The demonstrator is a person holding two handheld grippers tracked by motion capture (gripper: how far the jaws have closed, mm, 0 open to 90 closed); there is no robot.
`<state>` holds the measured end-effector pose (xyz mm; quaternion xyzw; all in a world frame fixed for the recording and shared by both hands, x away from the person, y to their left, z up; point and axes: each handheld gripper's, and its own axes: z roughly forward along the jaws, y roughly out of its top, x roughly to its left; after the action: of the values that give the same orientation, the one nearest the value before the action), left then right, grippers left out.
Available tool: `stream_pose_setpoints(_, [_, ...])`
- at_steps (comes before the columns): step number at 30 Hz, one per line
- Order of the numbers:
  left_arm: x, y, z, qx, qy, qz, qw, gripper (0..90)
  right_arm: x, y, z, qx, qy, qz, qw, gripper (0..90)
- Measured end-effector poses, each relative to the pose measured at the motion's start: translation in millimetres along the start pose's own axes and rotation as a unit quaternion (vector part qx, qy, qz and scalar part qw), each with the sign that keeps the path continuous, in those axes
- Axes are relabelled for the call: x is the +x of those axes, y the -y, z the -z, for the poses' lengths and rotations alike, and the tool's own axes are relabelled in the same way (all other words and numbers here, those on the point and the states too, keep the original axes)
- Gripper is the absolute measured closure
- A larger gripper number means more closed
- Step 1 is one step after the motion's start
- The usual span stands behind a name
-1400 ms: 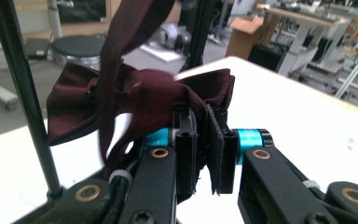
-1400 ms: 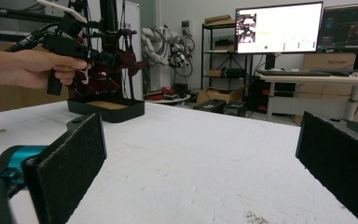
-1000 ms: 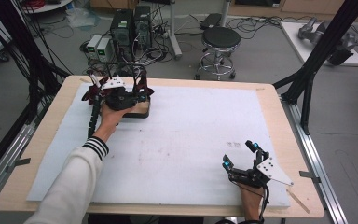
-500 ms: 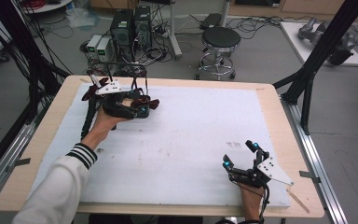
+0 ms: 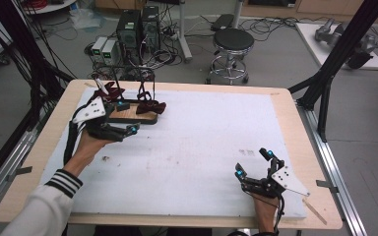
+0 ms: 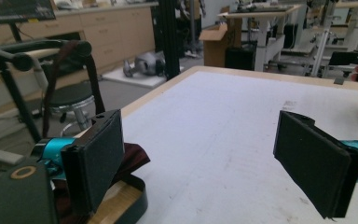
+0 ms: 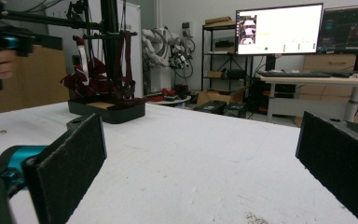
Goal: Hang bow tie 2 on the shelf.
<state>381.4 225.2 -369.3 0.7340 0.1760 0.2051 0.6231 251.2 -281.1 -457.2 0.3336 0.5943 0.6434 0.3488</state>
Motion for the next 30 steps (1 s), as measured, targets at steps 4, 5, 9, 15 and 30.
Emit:
stream_pose_setpoints(4, [-11.3, 11.1, 27.8, -0.014, -0.019, -0.005, 0.9997, 16.6, 1.7, 0.2, 0.7, -0.002, -0.001, 0.004, 1.0, 0.8])
stream_pose_setpoints(5, [-14.4, 13.6, 34.4, -0.017, -0.026, -0.004, 0.9995, 16.6, 1.7, 0.2, 0.7, -0.002, -0.001, 0.004, 1.0, 0.8])
stream_pose_setpoints(9, [-24.2, 26.8, 59.2, -0.033, -0.058, 0.003, 0.9978, 16.6, 1.7, 0.2, 1.2, -0.003, -0.002, 0.002, 1.0, 0.7])
stream_pose_setpoints(15, [-35.0, 52.5, 89.7, -0.041, -0.101, 0.018, 0.9939, 16.6, 0.6, 0.2, 0.7, -0.005, -0.001, 0.006, 1.0, 0.8])
stream_pose_setpoints(30, [-50.1, 92.9, 117.7, -0.075, -0.144, 0.036, 0.986, 20.6, 1.6, 0.2, 0.5, -0.001, -0.001, 0.005, 1.0, 0.7])
